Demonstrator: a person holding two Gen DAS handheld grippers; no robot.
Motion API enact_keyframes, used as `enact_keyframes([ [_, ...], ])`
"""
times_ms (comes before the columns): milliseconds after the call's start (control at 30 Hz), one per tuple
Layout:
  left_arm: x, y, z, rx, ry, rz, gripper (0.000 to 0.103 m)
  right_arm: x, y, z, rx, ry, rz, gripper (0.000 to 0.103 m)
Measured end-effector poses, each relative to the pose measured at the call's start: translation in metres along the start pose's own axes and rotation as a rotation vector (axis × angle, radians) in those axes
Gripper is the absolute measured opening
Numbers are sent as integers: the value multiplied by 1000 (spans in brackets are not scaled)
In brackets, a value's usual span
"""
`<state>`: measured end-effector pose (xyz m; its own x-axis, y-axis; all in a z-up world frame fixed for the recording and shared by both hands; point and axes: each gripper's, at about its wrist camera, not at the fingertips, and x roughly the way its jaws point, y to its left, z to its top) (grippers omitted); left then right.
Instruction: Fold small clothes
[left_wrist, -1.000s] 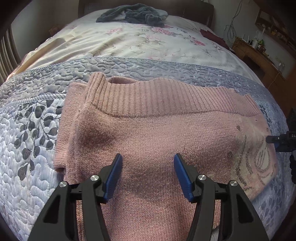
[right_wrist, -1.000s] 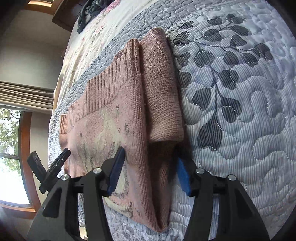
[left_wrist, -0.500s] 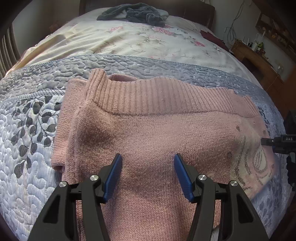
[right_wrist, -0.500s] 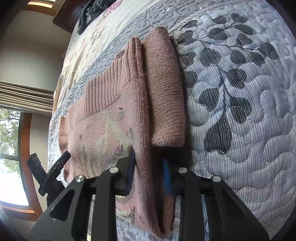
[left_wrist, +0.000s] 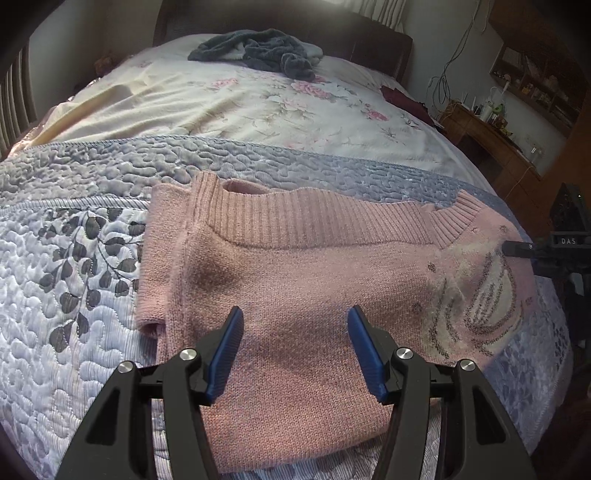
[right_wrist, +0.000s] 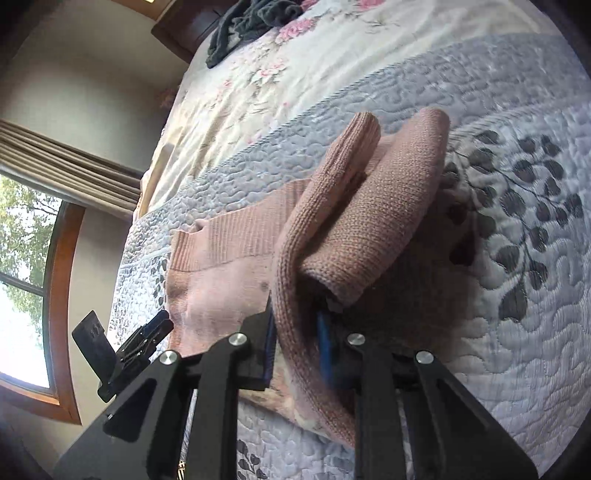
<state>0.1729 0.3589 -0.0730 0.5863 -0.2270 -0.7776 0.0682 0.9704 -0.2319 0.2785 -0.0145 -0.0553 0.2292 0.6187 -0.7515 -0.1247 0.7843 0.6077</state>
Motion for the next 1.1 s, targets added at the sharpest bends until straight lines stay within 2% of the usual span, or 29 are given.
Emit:
enact_keyframes([
  [200, -16, 18, 1, -34, -31, -30, 59, 30, 84, 2, -143, 50, 22, 17],
  [333, -22, 31, 0, -63, -44, -42, 59, 64, 133, -6, -238, 117, -3, 16],
  [467, -27, 47, -2, -111, -62, -58, 59, 103, 163, -21, -297, 187, -21, 15],
  [567, -30, 55, -2, -145, -71, -76, 59, 131, 172, -33, -299, 244, 2, 10],
  [600, -30, 56, -2, -148, -71, -78, 59, 139, 174, -36, -299, 255, -4, 0],
  [767, -33, 57, -1, -155, -69, -105, 59, 151, 180, -52, -300, 294, 34, 0],
  [867, -33, 54, 0, -162, -61, -133, 59, 131, 175, -49, -309, 260, 23, 3],
  [967, -27, 46, 4, -180, -48, -170, 64, 103, 161, -42, -307, 208, -13, 6],
  [1100, -6, 28, 11, -200, -4, -218, 71, 73, 121, -34, -274, 156, -60, 20],
])
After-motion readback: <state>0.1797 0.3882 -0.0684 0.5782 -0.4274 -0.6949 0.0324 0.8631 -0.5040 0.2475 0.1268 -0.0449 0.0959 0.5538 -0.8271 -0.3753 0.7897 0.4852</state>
